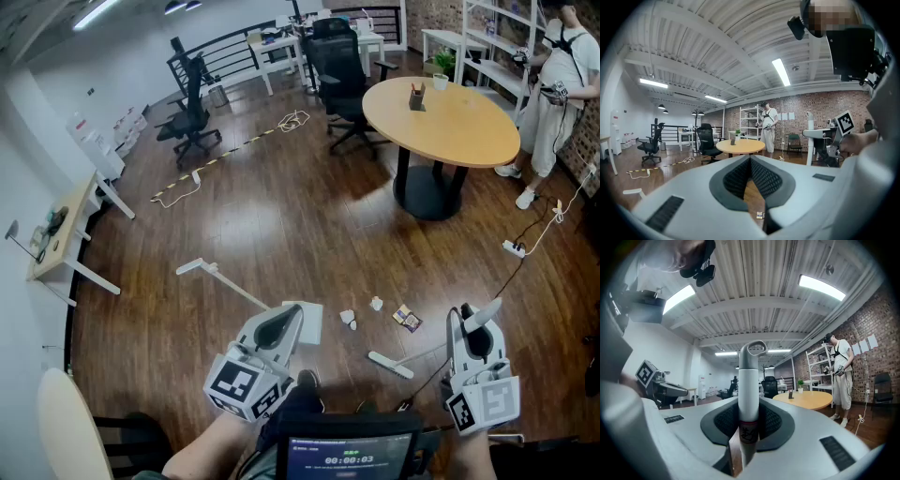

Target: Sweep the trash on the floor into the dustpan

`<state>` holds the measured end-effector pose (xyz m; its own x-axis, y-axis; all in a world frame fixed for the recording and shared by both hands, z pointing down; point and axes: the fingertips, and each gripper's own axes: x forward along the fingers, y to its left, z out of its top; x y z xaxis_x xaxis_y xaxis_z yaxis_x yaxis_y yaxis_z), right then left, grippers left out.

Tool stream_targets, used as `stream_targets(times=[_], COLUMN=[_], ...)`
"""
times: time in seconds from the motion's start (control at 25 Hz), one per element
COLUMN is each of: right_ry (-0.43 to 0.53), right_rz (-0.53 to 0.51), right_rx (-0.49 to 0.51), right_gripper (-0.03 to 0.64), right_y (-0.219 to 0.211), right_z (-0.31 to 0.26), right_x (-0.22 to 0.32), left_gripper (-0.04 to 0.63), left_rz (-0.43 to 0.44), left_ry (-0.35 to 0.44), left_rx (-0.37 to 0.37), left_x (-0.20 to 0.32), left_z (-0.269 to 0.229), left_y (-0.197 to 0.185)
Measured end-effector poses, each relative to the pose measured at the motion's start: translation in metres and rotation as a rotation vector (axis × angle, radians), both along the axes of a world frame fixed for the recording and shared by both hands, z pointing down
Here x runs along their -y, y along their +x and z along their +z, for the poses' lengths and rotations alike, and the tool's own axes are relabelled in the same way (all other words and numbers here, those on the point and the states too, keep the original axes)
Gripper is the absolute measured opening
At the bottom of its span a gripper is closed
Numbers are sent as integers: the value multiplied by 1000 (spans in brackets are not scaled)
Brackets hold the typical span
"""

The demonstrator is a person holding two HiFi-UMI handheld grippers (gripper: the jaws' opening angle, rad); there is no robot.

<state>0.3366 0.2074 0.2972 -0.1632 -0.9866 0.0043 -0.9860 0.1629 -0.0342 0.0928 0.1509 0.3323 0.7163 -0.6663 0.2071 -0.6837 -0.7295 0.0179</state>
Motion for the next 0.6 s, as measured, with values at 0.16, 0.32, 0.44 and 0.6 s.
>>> stream_targets(times=[0.16, 0.32, 0.44, 0.6], right_ry=[7, 21, 13, 12], right_rz=[6, 34, 48, 70], right_rx=[-6, -4, -19, -49], right_gripper=[89, 89, 89, 89], right_y=[3, -8, -20, -45], right_z=[7, 3, 5, 8], right_x=[26, 55, 88, 129], left_gripper=[23, 23, 23, 23], left_rz=[-8, 2, 15, 21], left_ry=[-1, -5, -8, -3], left_rx=[-28, -37, -48, -75], left_x=[29, 67, 105, 157], left_z=[10, 13, 13, 14], left_y=[-1, -22, -38, -67])
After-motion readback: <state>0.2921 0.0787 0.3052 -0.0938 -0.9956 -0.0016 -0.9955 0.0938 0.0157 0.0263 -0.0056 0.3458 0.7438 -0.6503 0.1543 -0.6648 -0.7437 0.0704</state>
